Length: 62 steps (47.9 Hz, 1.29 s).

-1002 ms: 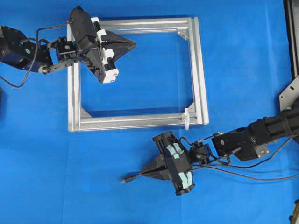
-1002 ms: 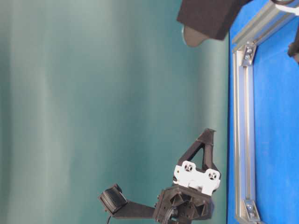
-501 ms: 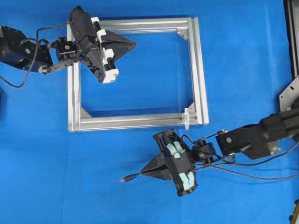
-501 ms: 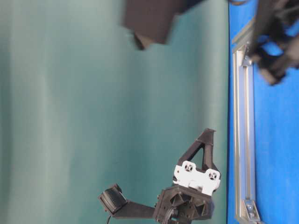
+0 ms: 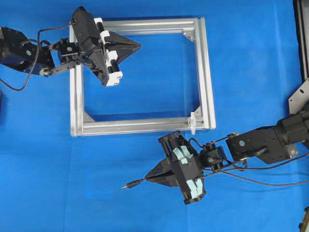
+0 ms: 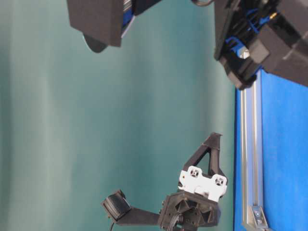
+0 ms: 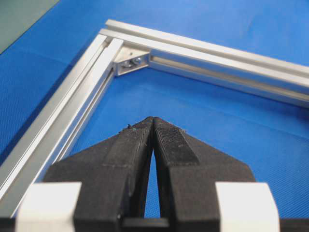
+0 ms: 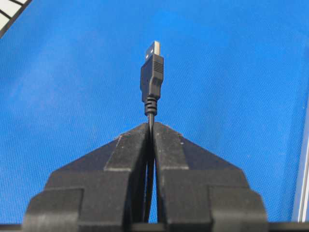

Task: Insert the wire through the string loop located on the right side.
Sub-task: 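Lift the USB plug with the right gripper and swing it rightward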

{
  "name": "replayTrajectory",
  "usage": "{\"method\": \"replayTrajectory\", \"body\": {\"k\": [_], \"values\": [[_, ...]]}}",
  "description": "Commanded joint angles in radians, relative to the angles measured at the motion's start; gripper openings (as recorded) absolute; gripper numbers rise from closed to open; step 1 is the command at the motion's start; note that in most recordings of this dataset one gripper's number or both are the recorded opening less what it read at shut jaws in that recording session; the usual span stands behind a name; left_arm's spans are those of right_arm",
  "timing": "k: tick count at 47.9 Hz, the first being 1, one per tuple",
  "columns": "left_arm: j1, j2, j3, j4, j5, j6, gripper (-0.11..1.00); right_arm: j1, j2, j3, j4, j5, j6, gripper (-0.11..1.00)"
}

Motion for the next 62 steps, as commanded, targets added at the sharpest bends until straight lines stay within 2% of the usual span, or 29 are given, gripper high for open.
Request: {"method": "replayTrajectory", "body": {"k": [1, 62], "values": [[0.003, -0.029, -0.011, 0.003, -0.006, 0.002, -0.02, -0.002, -0.031, -0.017, -0.002, -0.005, 0.000, -0.03], [0.003, -0.029, -0.009, 0.003, -0.006, 0.000, -0.02, 0.000, -0.046, 0.011, 0.000, -0.003, 0.003, -0.03]]}}
